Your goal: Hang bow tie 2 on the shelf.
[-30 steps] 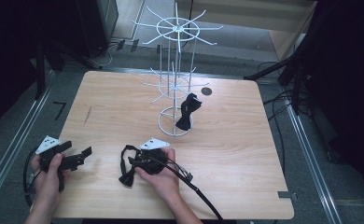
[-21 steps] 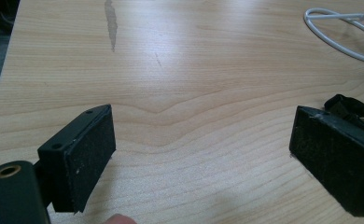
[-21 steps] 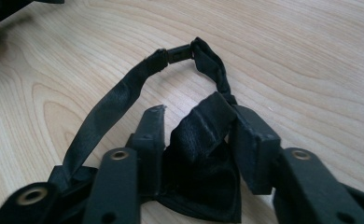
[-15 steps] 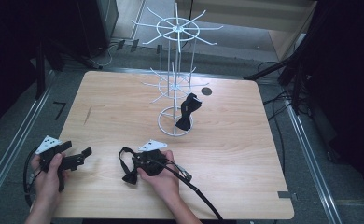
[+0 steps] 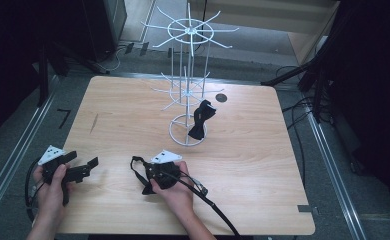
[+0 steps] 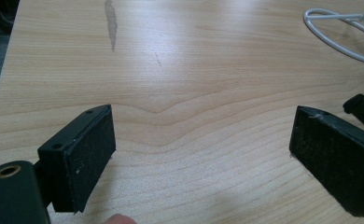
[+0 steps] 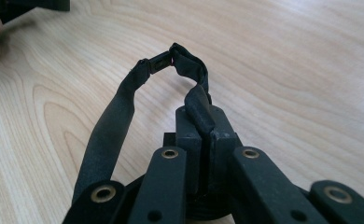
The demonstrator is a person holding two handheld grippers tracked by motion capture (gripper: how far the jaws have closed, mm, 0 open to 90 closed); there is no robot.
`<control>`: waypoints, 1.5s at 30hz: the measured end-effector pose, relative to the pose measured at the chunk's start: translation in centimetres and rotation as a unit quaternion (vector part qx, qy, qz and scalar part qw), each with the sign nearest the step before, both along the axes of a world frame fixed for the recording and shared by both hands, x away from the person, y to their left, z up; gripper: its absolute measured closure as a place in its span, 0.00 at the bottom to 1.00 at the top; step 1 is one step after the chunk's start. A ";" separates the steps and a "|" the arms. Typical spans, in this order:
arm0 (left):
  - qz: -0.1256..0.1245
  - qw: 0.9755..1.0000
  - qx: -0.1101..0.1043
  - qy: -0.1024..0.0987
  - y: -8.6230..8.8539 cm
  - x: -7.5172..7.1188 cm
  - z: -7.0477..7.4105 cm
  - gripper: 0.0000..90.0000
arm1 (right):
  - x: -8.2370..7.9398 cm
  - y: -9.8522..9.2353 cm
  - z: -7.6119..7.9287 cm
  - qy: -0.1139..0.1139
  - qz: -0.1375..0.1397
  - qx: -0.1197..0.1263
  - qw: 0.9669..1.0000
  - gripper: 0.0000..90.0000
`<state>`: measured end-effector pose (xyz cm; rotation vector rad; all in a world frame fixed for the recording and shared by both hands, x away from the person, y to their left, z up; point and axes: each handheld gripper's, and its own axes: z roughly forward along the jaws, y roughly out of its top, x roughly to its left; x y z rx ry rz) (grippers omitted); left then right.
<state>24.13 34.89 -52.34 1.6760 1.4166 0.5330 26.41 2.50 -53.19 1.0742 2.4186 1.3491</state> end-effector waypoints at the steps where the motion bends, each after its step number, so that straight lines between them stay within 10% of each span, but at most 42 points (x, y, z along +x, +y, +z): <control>1: 0.000 1.000 0.000 0.000 0.0 0.0 0.0 0.09 | 0.0 -0.1 0.1 -0.002 -0.001 0.000 1.000 0.97; 45: 0.001 1.000 -0.001 -0.001 0.0 0.0 0.0 0.09 | -0.4 -5.0 4.7 -0.072 -0.048 0.034 0.996 0.97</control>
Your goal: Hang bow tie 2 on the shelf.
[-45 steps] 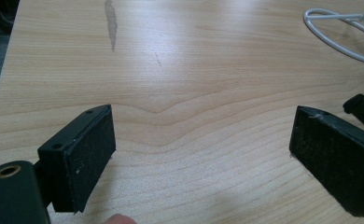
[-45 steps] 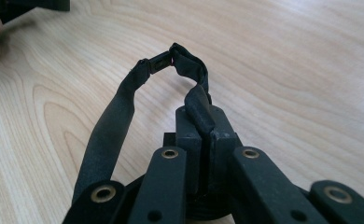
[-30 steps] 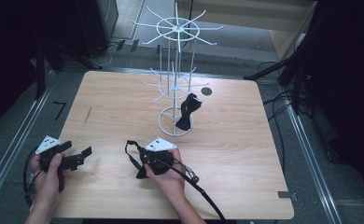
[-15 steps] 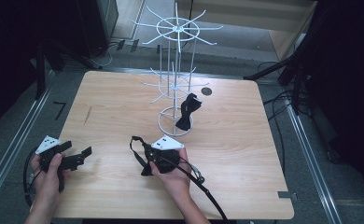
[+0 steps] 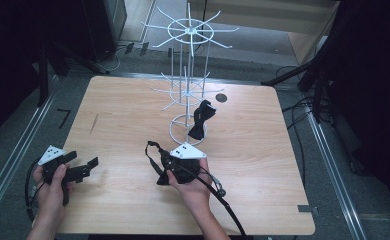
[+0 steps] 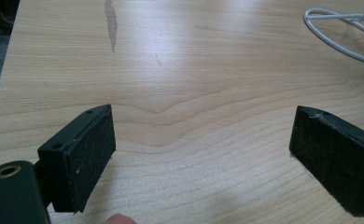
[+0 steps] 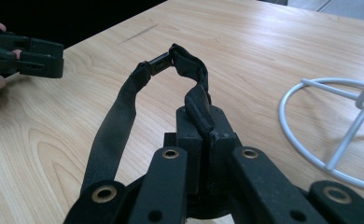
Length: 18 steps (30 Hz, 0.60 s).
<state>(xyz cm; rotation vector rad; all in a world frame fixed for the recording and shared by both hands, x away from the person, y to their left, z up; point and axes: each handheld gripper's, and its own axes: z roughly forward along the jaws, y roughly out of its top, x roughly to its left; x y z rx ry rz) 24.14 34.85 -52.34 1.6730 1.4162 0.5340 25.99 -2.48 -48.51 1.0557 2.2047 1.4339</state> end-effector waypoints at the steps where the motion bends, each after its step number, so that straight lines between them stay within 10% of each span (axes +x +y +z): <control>1: 0.000 1.000 0.000 0.000 0.0 0.0 0.0 0.09 | 0.0 -0.1 0.1 0.001 -0.001 0.000 1.000 0.97; 18: 0.000 1.000 0.001 -0.001 0.0 0.0 0.0 0.09 | -0.2 -1.8 1.2 -0.015 -0.019 0.014 1.000 0.97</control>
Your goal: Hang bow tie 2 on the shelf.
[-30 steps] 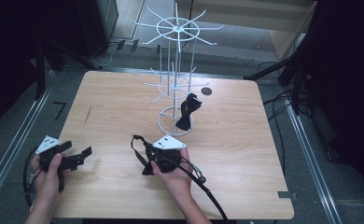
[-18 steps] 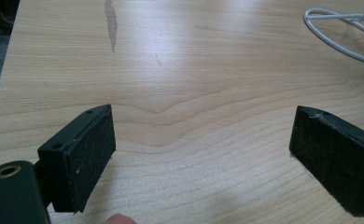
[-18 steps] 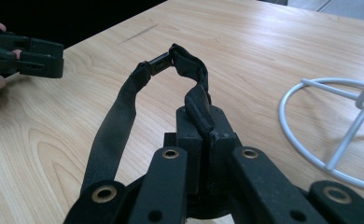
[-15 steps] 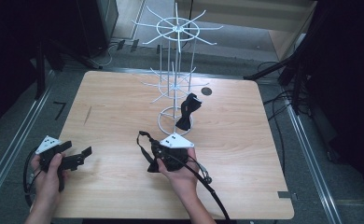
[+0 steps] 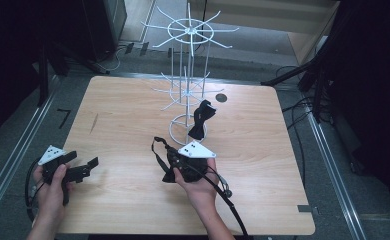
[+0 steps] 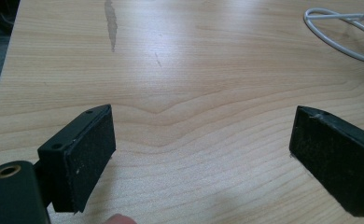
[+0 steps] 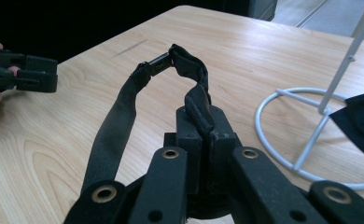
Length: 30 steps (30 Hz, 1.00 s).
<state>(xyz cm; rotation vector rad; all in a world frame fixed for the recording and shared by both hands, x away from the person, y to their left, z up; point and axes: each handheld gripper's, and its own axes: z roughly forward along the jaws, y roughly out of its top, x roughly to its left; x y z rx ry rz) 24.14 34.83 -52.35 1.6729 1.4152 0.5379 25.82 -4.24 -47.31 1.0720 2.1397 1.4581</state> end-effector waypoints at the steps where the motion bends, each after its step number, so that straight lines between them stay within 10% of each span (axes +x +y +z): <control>1: 0.000 1.000 0.000 0.000 0.0 0.0 0.0 0.09 | 0.0 -0.1 0.1 -0.001 -0.001 0.000 1.000 0.97; 30: 0.000 1.000 0.000 0.001 0.0 0.0 0.0 0.09 | -0.6 -2.2 2.6 -0.034 -0.022 0.015 0.999 0.97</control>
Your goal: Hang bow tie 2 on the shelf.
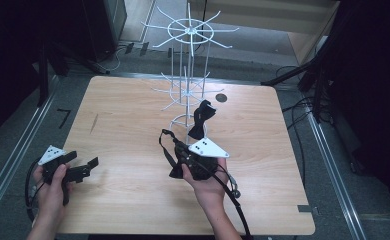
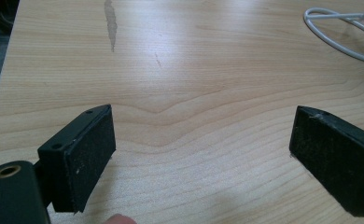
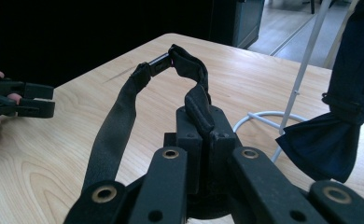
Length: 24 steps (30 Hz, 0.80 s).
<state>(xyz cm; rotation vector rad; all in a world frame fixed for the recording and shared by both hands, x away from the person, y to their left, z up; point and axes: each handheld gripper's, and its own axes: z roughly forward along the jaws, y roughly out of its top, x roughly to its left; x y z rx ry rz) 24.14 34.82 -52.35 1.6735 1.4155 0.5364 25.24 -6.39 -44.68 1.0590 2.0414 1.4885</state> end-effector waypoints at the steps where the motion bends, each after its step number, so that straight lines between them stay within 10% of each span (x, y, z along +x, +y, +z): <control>1: 0.000 1.000 0.000 0.000 0.0 0.0 0.0 0.09 | 0.0 0.0 0.1 -0.002 0.000 0.000 1.000 0.97; 24: 0.000 1.000 -0.001 0.000 0.0 0.0 0.0 0.09 | -0.4 -1.2 1.6 -0.024 -0.012 0.010 1.000 0.97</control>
